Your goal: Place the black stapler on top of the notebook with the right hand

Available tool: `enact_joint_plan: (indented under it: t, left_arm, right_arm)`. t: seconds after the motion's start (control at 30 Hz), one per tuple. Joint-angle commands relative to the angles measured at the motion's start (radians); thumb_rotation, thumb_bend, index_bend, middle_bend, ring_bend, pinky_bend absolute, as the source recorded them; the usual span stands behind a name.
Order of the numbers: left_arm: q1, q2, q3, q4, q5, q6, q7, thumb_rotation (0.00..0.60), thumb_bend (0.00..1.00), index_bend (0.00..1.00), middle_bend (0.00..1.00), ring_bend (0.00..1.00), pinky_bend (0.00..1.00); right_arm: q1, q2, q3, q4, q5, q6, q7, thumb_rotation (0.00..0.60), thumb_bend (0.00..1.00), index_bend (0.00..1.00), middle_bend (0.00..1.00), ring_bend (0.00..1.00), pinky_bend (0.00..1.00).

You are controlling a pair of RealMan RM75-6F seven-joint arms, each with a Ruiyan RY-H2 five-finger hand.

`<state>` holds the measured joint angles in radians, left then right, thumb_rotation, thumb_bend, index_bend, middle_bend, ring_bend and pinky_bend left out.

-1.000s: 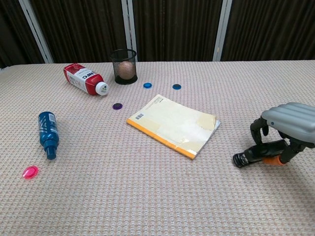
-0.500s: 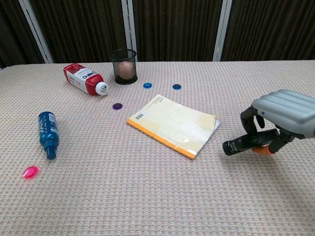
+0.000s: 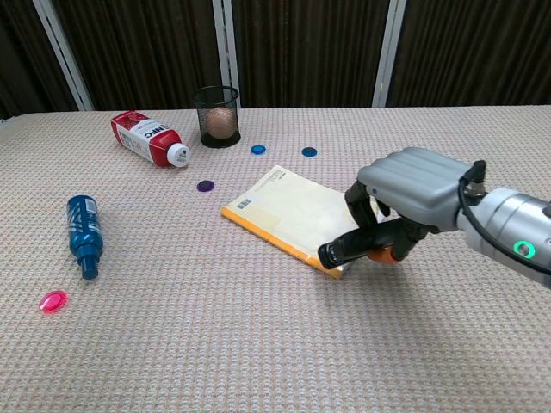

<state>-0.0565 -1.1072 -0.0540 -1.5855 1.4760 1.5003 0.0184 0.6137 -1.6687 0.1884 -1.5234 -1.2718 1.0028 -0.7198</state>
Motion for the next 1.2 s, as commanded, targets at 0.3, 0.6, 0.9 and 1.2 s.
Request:
enact_joint_plan:
  t: [0.3,0.6,0.9,1.2]
  left_arm:
    - [0.006,0.017,-0.001,0.022,-0.007,0.001,-0.073,0.6,0.31,0.06,0.0,0.0,0.16]
    - [-0.002,0.02,-0.009,0.041,-0.034,-0.026,-0.102,0.6,0.31,0.06,0.0,0.0,0.16]
    - [-0.004,0.021,-0.006,0.044,-0.028,-0.027,-0.109,0.6,0.31,0.06,0.0,0.0,0.16]
    - [-0.003,0.022,-0.003,0.043,-0.02,-0.022,-0.111,0.6,0.31,0.06,0.0,0.0,0.16]
  right_arm:
    - [0.12,-0.093,0.086,0.088,0.161,-0.066,-0.094,0.6,0.23,0.68,0.52,0.49,0.64]
    - [0.191,-0.102,0.121,0.123,0.238,-0.083,-0.111,0.6,0.23,0.68,0.52,0.49,0.64]
    - [0.222,-0.121,0.102,0.164,0.292,-0.08,-0.106,0.6,0.23,0.68,0.52,0.49,0.64]
    - [0.246,-0.137,0.093,0.22,0.309,-0.079,-0.084,0.6,0.23,0.65,0.52,0.49,0.64]
